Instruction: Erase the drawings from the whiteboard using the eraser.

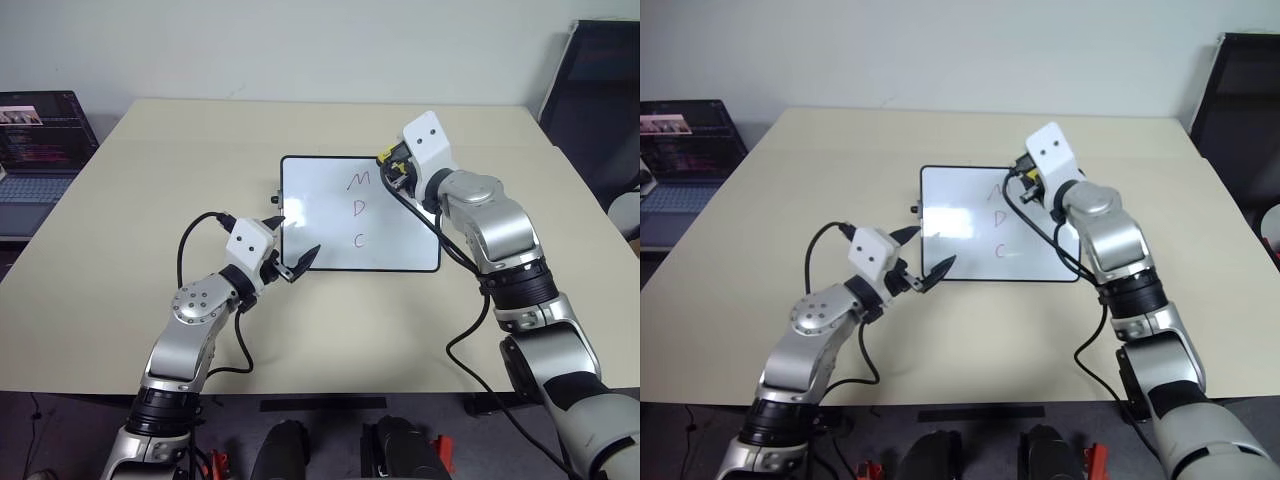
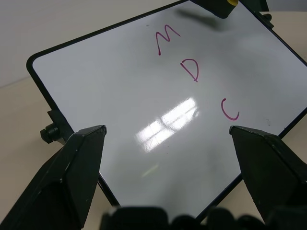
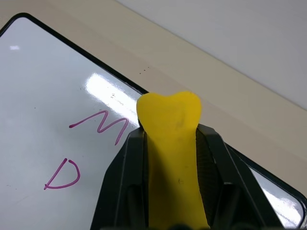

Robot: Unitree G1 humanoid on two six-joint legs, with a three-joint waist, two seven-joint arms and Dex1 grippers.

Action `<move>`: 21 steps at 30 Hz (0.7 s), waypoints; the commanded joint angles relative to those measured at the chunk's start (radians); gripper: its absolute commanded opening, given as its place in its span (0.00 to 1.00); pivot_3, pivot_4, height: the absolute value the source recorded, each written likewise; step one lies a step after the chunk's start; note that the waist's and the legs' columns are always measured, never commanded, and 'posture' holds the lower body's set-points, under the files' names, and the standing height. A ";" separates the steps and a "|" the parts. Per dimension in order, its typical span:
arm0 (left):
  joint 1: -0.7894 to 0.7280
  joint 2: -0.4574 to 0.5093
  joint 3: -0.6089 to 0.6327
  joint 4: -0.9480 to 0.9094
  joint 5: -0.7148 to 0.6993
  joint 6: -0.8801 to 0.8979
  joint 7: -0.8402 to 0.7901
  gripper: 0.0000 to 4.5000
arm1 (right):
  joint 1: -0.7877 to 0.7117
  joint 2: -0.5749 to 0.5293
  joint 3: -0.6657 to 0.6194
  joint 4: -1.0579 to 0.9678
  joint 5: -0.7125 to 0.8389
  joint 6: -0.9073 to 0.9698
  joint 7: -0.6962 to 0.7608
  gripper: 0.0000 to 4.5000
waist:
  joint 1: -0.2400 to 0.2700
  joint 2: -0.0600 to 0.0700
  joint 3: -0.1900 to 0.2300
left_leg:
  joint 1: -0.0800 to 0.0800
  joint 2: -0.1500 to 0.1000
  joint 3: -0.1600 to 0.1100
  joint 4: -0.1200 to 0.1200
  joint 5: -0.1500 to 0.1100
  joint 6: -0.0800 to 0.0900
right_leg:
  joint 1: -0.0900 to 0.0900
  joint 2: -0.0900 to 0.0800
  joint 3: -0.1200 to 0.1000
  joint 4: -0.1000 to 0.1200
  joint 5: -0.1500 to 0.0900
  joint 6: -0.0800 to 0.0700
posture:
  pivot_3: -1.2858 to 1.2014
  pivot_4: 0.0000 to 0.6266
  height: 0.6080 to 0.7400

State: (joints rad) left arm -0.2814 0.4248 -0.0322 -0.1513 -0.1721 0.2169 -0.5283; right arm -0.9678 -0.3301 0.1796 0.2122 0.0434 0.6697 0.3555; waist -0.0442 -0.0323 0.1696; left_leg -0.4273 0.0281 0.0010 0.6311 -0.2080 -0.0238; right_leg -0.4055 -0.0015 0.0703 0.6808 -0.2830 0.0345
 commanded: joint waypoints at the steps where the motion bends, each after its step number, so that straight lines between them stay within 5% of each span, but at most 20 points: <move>1: -0.009 -0.008 0.010 -0.019 0.007 -0.023 0.010 1.00 | -0.047 0.003 -0.004 0.001 -0.025 -0.042 0.011 0.24 | 0.000 0.000 0.000 | 0.000 0.000 0.000 0.000 0.000 0.000 | 0.000 0.000 0.000 0.000 0.000 0.000 | 0.52 0.24 1.00; 21: 0.073 -0.027 0.047 -0.067 0.025 -0.042 0.084 1.00 | -0.196 0.075 0.077 0.368 -0.149 -0.268 0.113 0.24 | -0.004 0.000 0.000 | 0.000 0.000 0.000 0.000 0.000 0.000 | 0.000 -0.001 0.000 0.000 0.000 0.000 | 0.52 0.24 1.00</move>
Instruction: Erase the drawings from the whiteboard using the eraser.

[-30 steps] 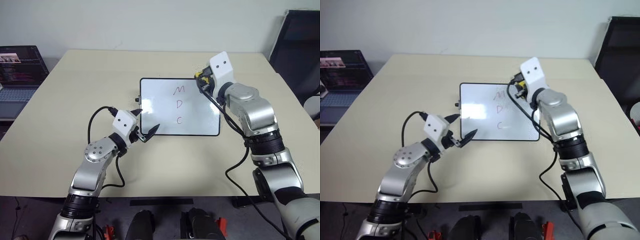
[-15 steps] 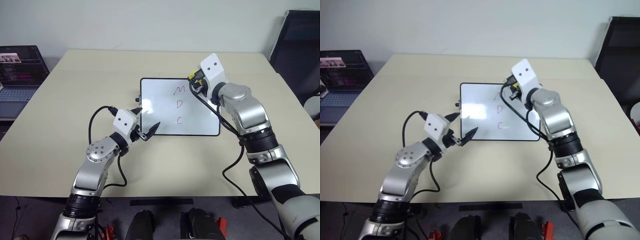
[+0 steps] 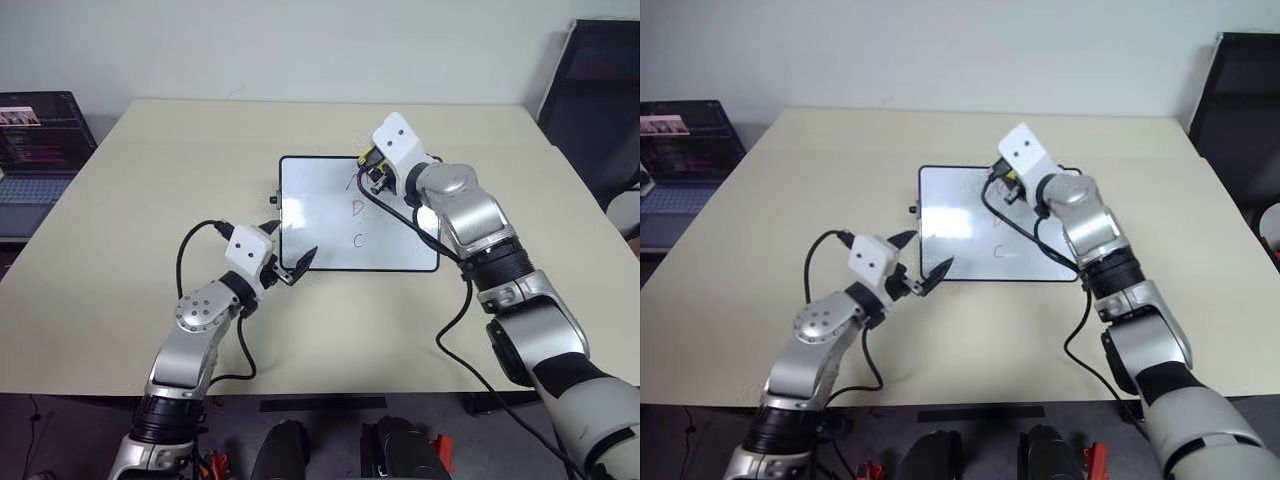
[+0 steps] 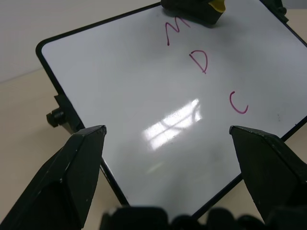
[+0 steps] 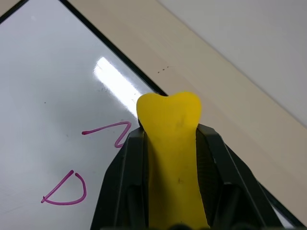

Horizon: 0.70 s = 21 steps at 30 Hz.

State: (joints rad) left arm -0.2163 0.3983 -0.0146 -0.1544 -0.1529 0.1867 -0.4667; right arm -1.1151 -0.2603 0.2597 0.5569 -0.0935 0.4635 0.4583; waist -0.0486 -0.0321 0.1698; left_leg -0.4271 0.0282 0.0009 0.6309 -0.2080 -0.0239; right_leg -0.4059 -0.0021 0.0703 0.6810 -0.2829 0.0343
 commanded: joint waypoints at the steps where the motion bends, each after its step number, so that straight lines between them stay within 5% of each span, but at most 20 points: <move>1: 0.014 -0.002 0.030 -0.072 0.007 -0.009 0.029 1.00 | -0.054 0.008 -0.006 0.041 -0.016 -0.074 0.013 0.24 | 0.000 0.000 0.000 | 0.000 0.000 0.000 0.000 0.000 0.000 | 0.000 0.000 0.000 0.000 0.000 0.000 | 0.52 0.24 1.00; 21: 0.038 0.001 0.042 -0.157 0.003 0.061 0.068 1.00 | -0.069 0.063 -0.005 0.178 -0.040 -0.159 0.023 0.24 | -0.007 0.000 0.000 | 0.002 0.000 -0.001 0.000 0.000 0.000 | 0.001 0.000 0.000 0.002 0.001 -0.001 | 0.52 0.24 1.00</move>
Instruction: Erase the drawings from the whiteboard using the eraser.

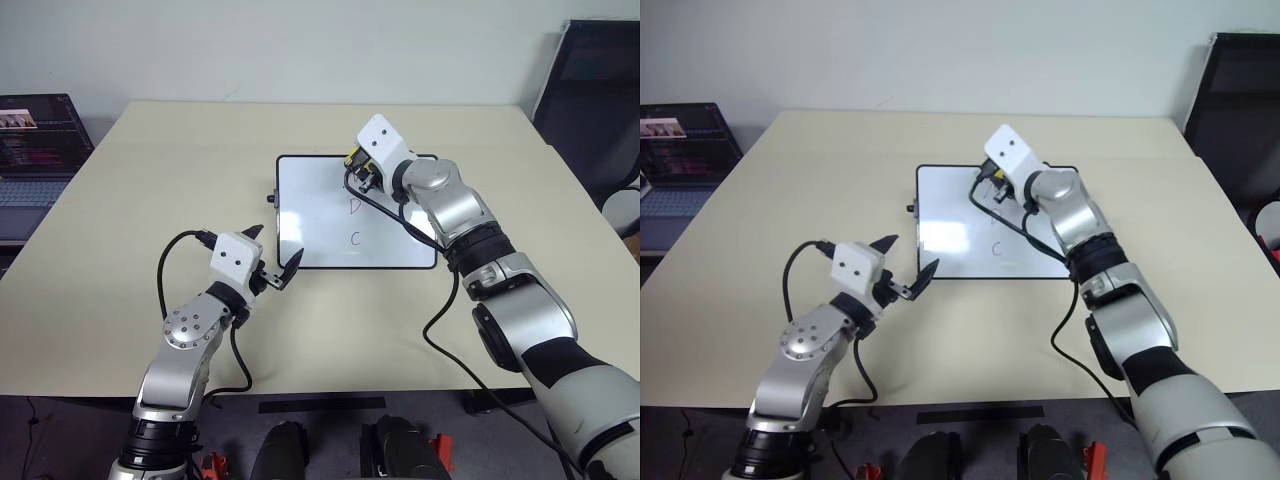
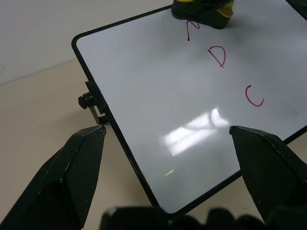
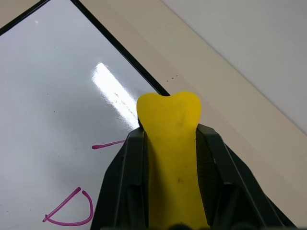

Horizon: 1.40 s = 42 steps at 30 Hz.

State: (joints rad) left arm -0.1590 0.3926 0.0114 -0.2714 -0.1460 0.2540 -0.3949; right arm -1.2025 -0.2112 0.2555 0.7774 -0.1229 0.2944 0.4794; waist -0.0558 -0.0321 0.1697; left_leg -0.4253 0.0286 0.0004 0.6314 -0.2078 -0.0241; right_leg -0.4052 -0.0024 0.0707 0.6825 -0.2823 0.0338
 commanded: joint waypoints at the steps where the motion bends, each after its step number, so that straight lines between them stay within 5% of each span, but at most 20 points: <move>1: -0.020 0.008 0.018 -0.041 -0.005 -0.005 -0.006 1.00 | 0.029 0.016 0.002 -0.053 -0.013 0.016 0.005 0.24 | -0.001 0.000 0.000 | 0.000 0.000 0.000 0.000 0.000 0.000 | 0.000 0.000 0.000 0.000 0.000 0.000 | 0.52 0.24 1.00; 17: -0.073 -0.024 -0.015 -0.008 -0.010 -0.029 -0.036 1.00 | 0.175 0.040 0.014 -0.306 -0.020 0.187 0.044 0.24 | 0.001 0.000 0.000 | 0.000 0.000 0.000 0.000 0.000 0.000 | 0.001 0.000 0.000 0.000 0.000 0.000 | 0.52 0.24 1.00; 42: -0.125 -0.039 -0.042 0.044 -0.006 -0.054 -0.075 1.00 | 0.038 -0.030 -0.057 -0.096 -0.041 0.045 -0.112 0.24 | 0.004 0.000 0.000 | 0.000 -0.001 0.000 0.000 0.000 0.000 | 0.001 0.000 0.000 0.000 0.000 0.000 | 0.52 0.24 1.00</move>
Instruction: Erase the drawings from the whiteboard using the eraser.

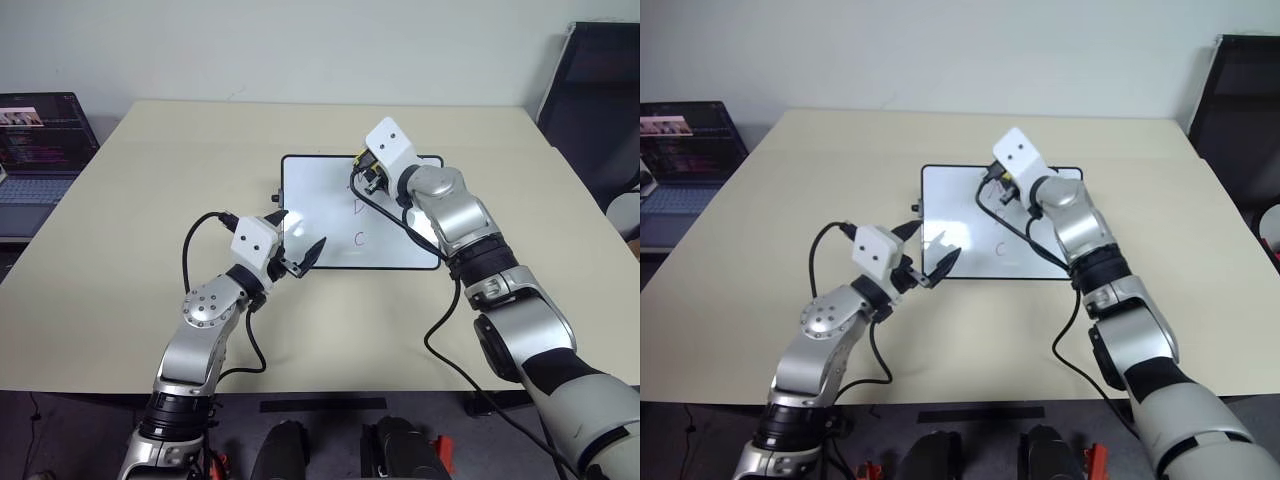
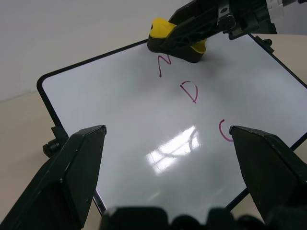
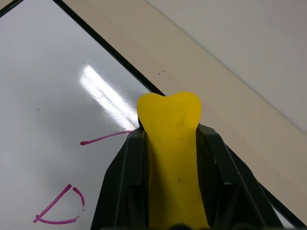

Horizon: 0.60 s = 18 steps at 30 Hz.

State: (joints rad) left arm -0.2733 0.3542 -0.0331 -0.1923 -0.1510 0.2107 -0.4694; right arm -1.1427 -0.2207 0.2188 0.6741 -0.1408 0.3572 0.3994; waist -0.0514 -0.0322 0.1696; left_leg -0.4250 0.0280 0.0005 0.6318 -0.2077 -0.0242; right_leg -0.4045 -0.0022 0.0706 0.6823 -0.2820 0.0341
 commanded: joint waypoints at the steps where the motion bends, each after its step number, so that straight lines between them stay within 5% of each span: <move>1: -0.010 0.000 0.003 -0.037 -0.001 -0.010 0.000 1.00 | -0.021 -0.019 -0.019 0.009 -0.022 -0.019 -0.032 0.24 | 0.000 0.000 0.000 | 0.000 0.000 0.000 0.000 0.000 0.000 | 0.000 0.000 0.000 0.000 0.000 0.000 | 0.52 0.24 1.00; 18: 0.029 0.007 0.020 -0.041 0.003 -0.027 0.007 1.00 | -0.015 0.107 0.037 0.004 -0.022 -0.005 0.029 0.24 | -0.009 0.000 0.000 | 0.001 0.001 0.000 0.000 0.000 0.000 | 0.000 0.000 0.000 0.000 0.000 0.000 | 0.52 0.24 1.00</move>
State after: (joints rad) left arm -0.2402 0.3562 -0.0321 -0.1976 -0.1495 0.2099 -0.4676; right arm -1.1323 -0.1247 0.2533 0.6689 -0.1599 0.3597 0.4229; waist -0.0603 -0.0322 0.1696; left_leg -0.4245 0.0289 0.0006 0.6315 -0.2077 -0.0242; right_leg -0.4046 -0.0019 0.0711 0.6825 -0.2820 0.0339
